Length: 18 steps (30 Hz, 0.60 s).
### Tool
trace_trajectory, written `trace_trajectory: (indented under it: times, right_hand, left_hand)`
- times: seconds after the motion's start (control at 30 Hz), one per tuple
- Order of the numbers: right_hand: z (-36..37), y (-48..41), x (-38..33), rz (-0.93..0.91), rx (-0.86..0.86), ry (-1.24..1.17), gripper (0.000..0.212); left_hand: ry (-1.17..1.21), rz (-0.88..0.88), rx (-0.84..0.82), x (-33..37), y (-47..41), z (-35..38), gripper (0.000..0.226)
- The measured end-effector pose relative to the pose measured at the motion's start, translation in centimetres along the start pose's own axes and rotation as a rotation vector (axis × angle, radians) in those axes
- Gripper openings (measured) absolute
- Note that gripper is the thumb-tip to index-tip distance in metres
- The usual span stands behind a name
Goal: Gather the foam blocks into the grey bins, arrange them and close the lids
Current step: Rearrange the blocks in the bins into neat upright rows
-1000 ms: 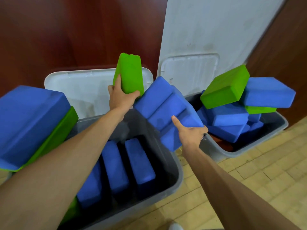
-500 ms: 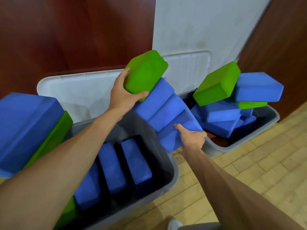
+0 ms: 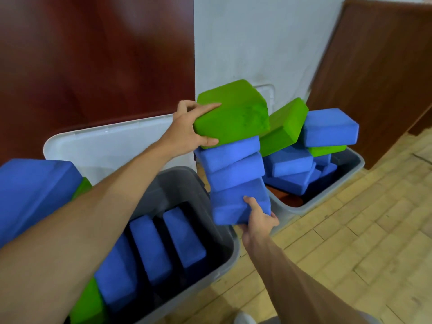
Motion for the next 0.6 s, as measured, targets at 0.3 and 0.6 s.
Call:
trace_trajectory:
  times: [0.3, 0.6]
  right_hand:
    - [1.7, 1.2, 3.5, 0.133, 0.010, 0.075, 0.092]
    - [0.1, -1.1, 1.4, 0.149, -0.167, 0.353, 0.098]
  left_hand:
    - [-0.092, 0.095, -0.130, 0.2, -1.0, 0.3, 0.083]
    - [-0.059, 0.109, -0.122, 0.5, -0.9, 0.9, 0.082]
Point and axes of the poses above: each hand's wrist, its own y-axis away from the middle knuckle, its own z-axis out of the palm, x = y × z, the point moved 3 cm from there along -y, towards the middle knuckle, and after that the axes turned 2 degrees about z, right-handed, at the moved point
